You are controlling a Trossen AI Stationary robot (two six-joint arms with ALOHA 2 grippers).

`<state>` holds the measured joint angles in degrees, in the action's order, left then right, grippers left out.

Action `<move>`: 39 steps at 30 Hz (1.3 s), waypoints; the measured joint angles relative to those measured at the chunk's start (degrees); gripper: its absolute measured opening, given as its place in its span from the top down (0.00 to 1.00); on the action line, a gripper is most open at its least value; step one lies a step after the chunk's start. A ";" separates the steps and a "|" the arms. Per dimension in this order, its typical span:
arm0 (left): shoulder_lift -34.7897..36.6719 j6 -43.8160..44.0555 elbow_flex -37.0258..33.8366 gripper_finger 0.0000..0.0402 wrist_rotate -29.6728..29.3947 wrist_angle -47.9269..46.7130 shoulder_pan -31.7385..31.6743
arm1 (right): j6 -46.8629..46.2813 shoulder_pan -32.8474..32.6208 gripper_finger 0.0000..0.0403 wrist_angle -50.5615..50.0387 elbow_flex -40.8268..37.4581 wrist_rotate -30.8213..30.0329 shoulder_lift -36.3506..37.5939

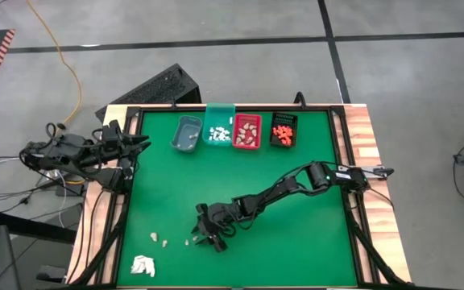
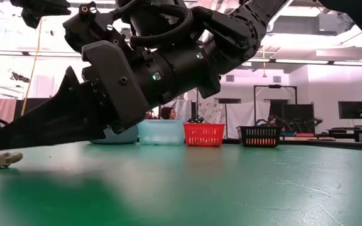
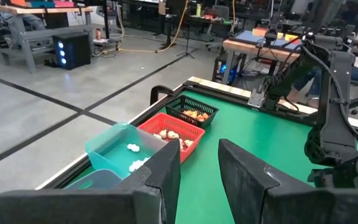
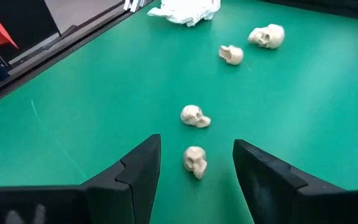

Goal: Sort Halloween decoration
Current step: Put the white skull toy into the blue bin

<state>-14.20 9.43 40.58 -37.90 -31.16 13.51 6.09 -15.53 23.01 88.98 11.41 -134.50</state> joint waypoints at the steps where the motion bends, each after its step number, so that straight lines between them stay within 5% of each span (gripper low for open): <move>1: 0.00 -0.03 0.00 0.75 -0.01 0.00 0.01 | -0.03 0.01 0.45 0.66 0.19 0.01 -0.76; 14: 0.00 0.29 0.00 0.75 -0.03 -0.44 -0.01 | -2.05 0.08 0.47 -4.35 4.89 -0.59 -3.65; 30: 0.00 -0.15 0.00 0.75 -0.01 -0.44 -0.01 | -4.45 0.61 0.89 -6.43 4.91 -2.73 -4.15; 39: 0.00 -0.17 0.00 0.75 -0.01 -0.44 -0.01 | -9.72 0.68 0.96 -6.49 4.85 -3.55 -4.09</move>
<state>-14.20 9.26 40.58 -37.91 -31.59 13.50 -3.63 -14.85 16.52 93.83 7.87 -138.59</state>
